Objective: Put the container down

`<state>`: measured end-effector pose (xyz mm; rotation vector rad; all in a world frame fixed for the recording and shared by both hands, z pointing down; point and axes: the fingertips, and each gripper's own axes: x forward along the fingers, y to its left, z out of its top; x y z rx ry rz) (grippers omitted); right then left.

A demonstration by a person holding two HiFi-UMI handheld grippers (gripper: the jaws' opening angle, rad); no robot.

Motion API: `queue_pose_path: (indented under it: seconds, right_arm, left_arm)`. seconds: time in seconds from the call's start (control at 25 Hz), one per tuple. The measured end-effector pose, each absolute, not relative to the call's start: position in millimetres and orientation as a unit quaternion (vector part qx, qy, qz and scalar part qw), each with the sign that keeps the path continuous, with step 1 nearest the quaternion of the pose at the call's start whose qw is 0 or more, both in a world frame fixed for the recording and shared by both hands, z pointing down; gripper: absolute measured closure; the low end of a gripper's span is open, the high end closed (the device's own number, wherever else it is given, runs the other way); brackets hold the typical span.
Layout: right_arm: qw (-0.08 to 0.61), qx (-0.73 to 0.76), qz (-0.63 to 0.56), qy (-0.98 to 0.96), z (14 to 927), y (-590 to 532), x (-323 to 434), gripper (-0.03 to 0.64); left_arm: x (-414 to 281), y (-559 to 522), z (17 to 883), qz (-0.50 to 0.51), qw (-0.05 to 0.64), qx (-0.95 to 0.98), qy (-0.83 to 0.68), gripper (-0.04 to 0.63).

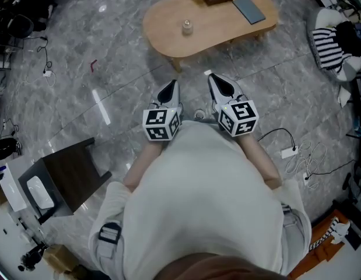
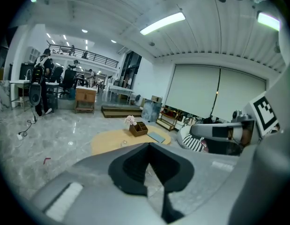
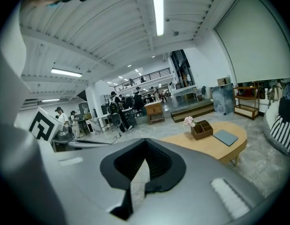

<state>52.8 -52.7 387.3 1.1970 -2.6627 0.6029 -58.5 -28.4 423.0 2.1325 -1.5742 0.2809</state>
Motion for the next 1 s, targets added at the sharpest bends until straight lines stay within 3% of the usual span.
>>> queue_pose_path:
  seconds: [1.0]
  right_arm:
    - [0.087, 0.396, 0.181, -0.896, 388.3, -48.6, 54.0, 0.618]
  left_arm:
    - [-57.7, -23.1, 425.3, 0.098, 0.232, 0.773, -0.582, 0.594]
